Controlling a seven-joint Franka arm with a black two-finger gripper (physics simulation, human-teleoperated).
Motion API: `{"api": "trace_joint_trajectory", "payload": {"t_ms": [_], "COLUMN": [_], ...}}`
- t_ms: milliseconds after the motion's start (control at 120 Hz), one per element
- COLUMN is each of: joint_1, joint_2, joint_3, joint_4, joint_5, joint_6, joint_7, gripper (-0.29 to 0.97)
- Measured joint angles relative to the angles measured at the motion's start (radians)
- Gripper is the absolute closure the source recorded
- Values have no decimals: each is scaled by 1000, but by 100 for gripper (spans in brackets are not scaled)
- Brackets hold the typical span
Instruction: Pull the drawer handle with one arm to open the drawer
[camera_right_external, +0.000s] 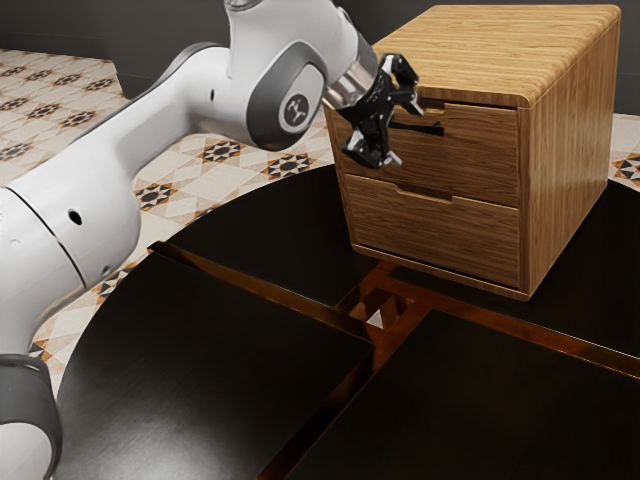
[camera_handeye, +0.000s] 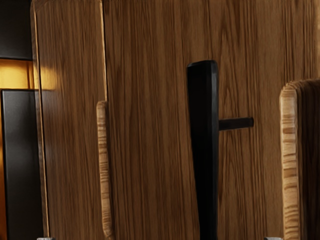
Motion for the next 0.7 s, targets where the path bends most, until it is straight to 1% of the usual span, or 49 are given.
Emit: {"api": "trace_joint_trajectory", "payload": {"t_ms": [83, 208, 500, 700], "joint_1": [1, 0, 2, 4], "joint_2": [-1, -2, -2, -2], "joint_3": [2, 3, 6, 6], "joint_4": [0, 0, -2, -2], "joint_5": [0, 0, -2, -4], "joint_6": [3, 6, 8, 10], "joint_7": [3, 6, 11, 13], "gripper": [22, 28, 34, 44]}}
